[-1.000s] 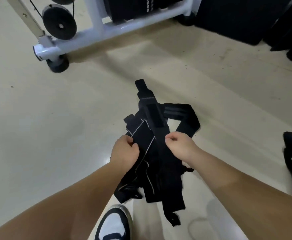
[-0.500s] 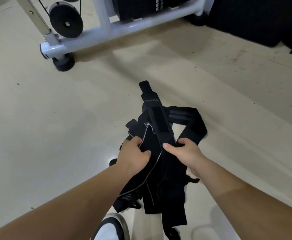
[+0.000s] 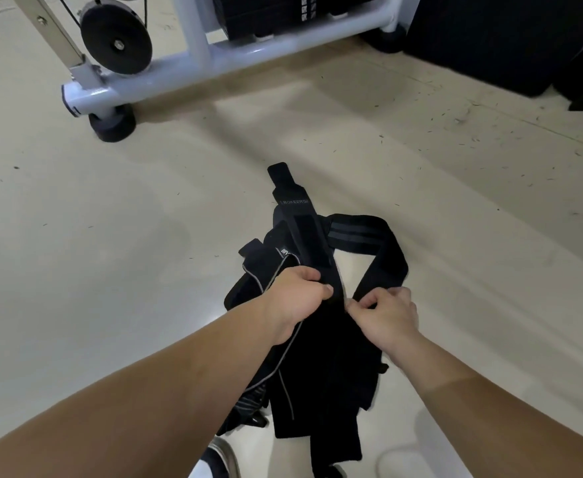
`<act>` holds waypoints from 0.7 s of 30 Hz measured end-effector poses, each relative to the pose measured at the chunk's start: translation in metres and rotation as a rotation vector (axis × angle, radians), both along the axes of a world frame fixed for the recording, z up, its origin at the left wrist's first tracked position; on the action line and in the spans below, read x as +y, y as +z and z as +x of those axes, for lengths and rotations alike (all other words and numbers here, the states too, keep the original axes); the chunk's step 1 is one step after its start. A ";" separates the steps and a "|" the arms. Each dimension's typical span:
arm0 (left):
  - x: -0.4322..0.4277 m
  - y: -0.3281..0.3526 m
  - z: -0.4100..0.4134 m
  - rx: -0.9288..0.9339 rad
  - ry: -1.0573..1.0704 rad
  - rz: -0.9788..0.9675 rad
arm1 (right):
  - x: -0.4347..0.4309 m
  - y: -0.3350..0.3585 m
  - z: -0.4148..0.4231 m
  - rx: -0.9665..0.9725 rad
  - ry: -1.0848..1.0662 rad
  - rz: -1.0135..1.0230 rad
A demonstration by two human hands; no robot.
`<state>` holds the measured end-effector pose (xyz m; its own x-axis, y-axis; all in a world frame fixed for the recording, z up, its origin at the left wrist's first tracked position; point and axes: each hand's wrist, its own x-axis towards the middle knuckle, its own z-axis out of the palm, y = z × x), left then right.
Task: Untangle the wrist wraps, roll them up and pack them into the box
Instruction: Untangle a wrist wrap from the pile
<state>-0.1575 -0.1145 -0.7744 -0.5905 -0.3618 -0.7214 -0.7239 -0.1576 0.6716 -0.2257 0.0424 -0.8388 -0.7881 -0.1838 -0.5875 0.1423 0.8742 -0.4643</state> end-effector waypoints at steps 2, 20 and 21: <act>0.006 0.001 0.001 0.060 0.187 -0.047 | -0.003 0.004 -0.005 0.071 -0.193 -0.124; 0.019 0.012 0.018 0.086 0.124 0.166 | -0.002 0.026 -0.041 -0.434 -0.250 -0.490; 0.015 0.010 0.016 0.093 0.243 0.186 | 0.001 0.026 -0.039 -0.425 -0.229 -0.470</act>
<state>-0.1418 -0.0996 -0.7644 -0.5700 -0.3668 -0.7352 -0.5867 -0.4447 0.6767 -0.2649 0.0435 -0.8130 -0.5552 -0.3517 -0.7537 0.5544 0.5190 -0.6506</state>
